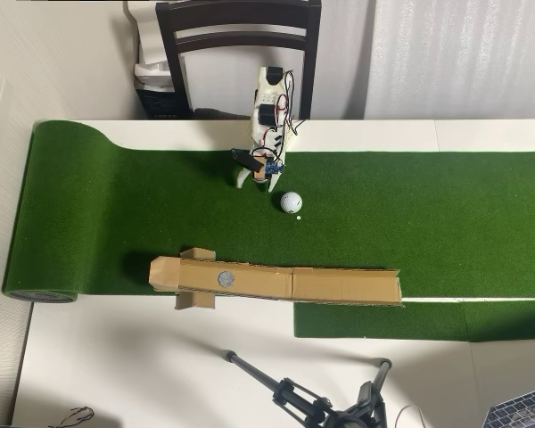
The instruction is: Pick up the golf ball and place it on the gray mark at the back.
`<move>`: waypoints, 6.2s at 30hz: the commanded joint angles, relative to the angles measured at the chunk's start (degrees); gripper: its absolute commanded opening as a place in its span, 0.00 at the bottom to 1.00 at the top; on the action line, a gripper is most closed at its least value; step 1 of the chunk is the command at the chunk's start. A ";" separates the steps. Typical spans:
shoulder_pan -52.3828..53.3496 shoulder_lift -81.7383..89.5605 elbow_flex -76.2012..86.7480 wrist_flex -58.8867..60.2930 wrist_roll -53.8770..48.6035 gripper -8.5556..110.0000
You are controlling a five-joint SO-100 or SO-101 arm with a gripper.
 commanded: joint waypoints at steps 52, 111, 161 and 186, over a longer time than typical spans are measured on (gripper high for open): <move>-28.65 -55.37 -47.02 -2.99 31.64 0.47; -28.74 -80.60 -55.72 -16.70 32.34 0.51; -29.27 -89.91 -51.77 -16.52 34.80 0.51; -27.69 -90.79 -51.86 -16.79 34.98 0.45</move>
